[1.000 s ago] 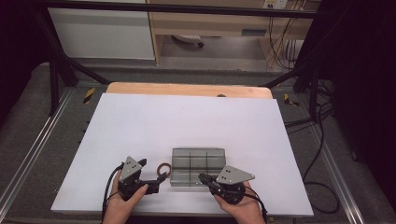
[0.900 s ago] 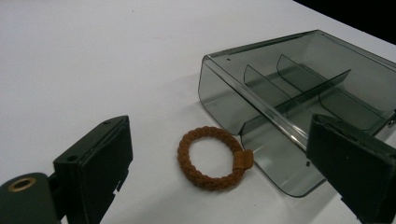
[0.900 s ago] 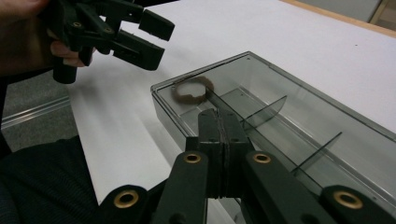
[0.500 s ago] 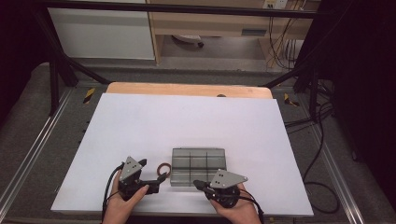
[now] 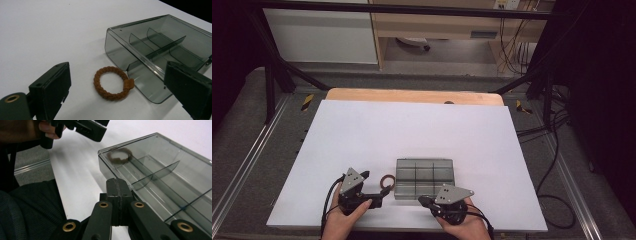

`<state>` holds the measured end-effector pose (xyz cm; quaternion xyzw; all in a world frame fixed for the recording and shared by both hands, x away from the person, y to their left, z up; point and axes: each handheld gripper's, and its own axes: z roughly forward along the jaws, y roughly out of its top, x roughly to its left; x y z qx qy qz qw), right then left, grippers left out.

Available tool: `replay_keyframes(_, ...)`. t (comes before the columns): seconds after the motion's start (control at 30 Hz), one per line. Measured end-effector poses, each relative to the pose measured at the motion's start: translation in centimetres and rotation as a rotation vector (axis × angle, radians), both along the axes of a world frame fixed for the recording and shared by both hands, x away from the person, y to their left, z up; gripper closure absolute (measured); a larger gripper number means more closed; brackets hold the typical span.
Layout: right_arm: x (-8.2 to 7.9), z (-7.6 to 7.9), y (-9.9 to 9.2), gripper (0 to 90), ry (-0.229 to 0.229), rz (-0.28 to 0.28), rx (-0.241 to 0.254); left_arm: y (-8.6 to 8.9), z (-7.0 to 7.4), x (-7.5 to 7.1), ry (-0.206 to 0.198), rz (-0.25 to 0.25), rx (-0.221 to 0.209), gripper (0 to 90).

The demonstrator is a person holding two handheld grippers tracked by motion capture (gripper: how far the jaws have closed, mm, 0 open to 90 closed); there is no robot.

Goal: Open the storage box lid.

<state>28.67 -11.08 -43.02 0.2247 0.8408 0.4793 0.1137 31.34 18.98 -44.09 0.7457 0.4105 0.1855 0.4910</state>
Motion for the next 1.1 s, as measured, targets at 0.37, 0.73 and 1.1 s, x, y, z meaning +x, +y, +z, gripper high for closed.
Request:
replay_keyframes(0.37, -0.2, -0.9, 0.2, 90.0, 0.033, 0.033, -0.043, -0.1, 0.0, -0.1, 0.004, -0.009, -0.006, 8.1)
replay_keyframes(0.73, 0.3, -1.9, -0.3, 90.0, 0.087, -0.004, -0.104, -0.3, 0.1, -0.4, 0.008, -0.058, 0.015, 15.4)
replay_keyframes(1.1, 0.8, -2.1, -0.8, 90.0, 0.106, -0.038, -0.114, -0.9, 0.1, -1.3, 0.033, -0.186, 0.028, 49.7)
